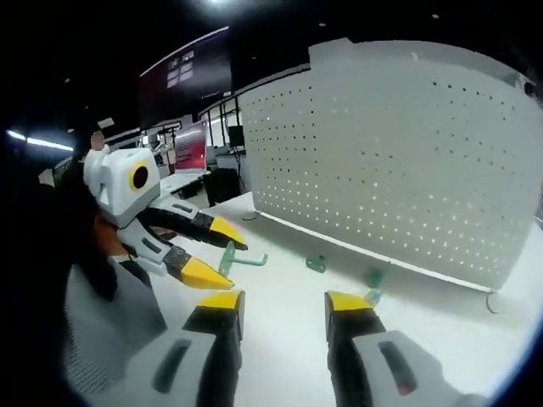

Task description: Insert the hook assembly into the mounting plate slot until the hook locks in place.

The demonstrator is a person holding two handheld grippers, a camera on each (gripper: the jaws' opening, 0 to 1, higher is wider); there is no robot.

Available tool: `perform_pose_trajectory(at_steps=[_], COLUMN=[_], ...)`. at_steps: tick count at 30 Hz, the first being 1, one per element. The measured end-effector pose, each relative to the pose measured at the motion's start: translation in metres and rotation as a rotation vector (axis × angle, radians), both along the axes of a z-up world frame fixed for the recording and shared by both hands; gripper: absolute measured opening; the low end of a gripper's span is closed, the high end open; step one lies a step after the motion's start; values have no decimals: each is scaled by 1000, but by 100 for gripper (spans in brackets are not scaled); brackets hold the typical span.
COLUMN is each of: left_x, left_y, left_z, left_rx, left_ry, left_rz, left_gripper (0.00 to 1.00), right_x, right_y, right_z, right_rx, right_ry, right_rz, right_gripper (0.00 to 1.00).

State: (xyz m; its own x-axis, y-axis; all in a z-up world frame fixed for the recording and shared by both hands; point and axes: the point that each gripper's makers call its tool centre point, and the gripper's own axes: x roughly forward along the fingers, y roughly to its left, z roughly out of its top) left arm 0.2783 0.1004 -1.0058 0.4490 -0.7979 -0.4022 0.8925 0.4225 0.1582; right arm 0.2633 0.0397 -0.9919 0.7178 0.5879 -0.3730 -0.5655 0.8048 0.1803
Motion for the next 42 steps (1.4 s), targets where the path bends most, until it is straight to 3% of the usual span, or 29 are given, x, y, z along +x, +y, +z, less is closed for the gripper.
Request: perform_pose_trajectory(at_steps=[3,19,34,42], left_x=[-4,-30,-42,-45], left_y=[-3,-23,-31,-33], left_z=[1,-1,4,7], left_rx=[2,9,-9,-21], left_ry=[-10,-41,-63,-79], left_rz=[-24,-170,-239,-259], left_gripper=[31,31,31,31], right_x=[-2,-3,-10,-13], right_y=[0,11,16,18], right_z=[3,-7,-11,-10], right_rx=[87,253,335,422], right_ry=[42,180,250,301], right_rz=[2,38,46,45], right_gripper=[32,23,9,7])
